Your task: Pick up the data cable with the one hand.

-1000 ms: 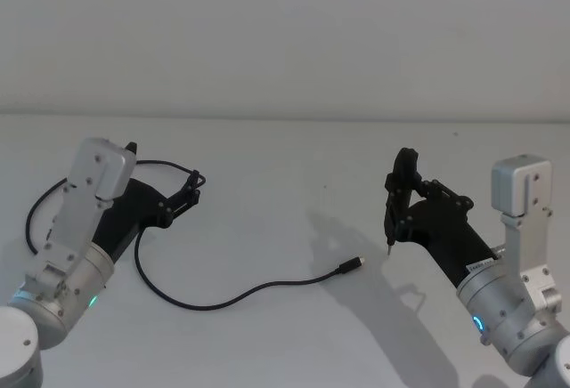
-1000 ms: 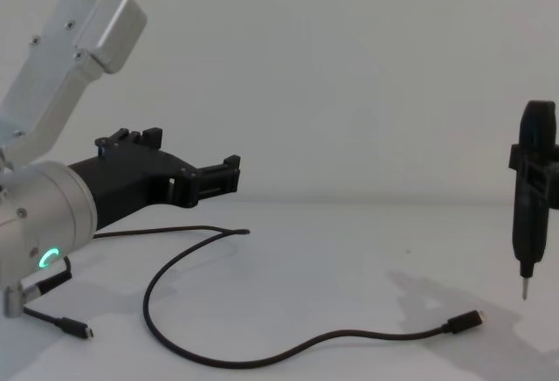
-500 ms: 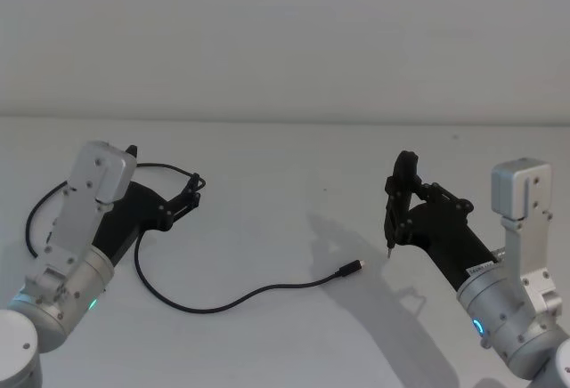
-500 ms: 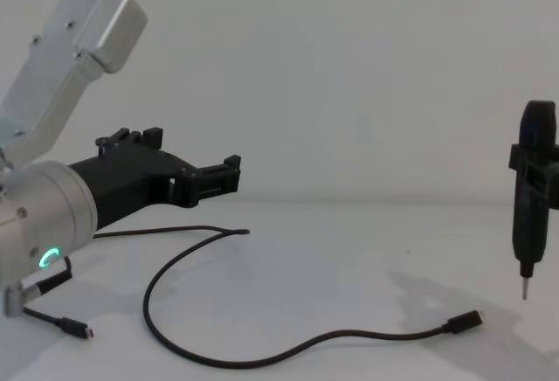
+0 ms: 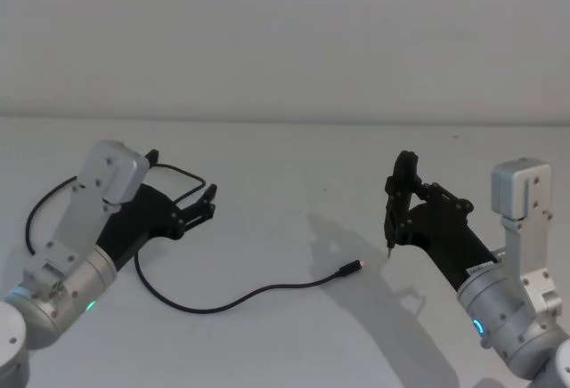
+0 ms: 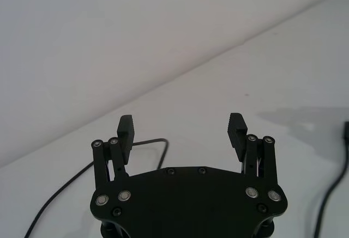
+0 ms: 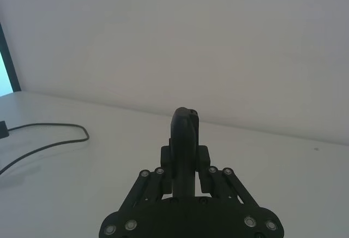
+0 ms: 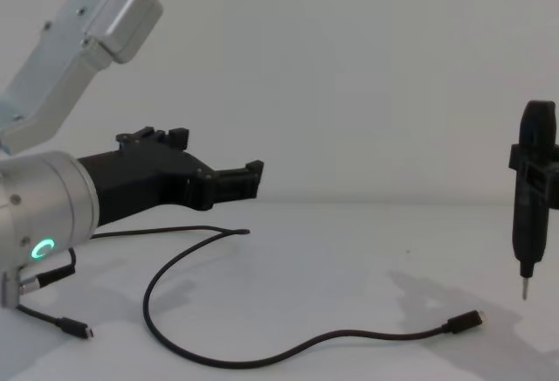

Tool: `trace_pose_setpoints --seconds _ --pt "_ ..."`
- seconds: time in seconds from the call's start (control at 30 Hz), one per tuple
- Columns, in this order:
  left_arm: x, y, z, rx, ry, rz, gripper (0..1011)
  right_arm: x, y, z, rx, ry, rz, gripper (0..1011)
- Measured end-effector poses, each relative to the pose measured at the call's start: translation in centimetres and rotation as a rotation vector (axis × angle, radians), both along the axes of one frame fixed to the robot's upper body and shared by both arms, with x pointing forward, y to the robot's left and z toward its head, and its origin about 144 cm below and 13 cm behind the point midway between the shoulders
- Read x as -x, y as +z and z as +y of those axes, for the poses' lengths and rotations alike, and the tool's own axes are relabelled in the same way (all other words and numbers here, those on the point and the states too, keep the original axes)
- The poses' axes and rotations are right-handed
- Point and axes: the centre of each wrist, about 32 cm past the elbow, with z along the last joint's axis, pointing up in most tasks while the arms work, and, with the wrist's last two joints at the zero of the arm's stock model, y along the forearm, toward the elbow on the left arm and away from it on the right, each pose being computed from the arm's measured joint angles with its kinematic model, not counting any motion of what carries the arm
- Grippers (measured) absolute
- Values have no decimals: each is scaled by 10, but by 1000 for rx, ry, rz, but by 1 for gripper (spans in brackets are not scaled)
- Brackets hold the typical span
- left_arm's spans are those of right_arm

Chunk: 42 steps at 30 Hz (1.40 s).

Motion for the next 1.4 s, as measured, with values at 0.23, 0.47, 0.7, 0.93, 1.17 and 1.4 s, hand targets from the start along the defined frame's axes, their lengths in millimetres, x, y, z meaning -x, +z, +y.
trace_pose_setpoints --seconds 0.23,0.47,0.7,0.93,1.17,1.4 --pt "0 10 5 -26 -92 24 1000 0 0 0 0 0 0 274" --pt "0 22 9 -56 -192 47 1000 0 0 0 0 0 0 274" --pt "-1 34 10 -89 -287 81 1000 0 0 0 0 0 0 275" --pt "-1 40 9 -107 -342 120 1000 0 0 0 0 0 0 274" --pt "-1 43 10 -121 -377 167 1000 0 0 0 0 0 0 274" --pt "-6 44 12 -135 -396 222 1000 0 0 0 0 0 0 275"
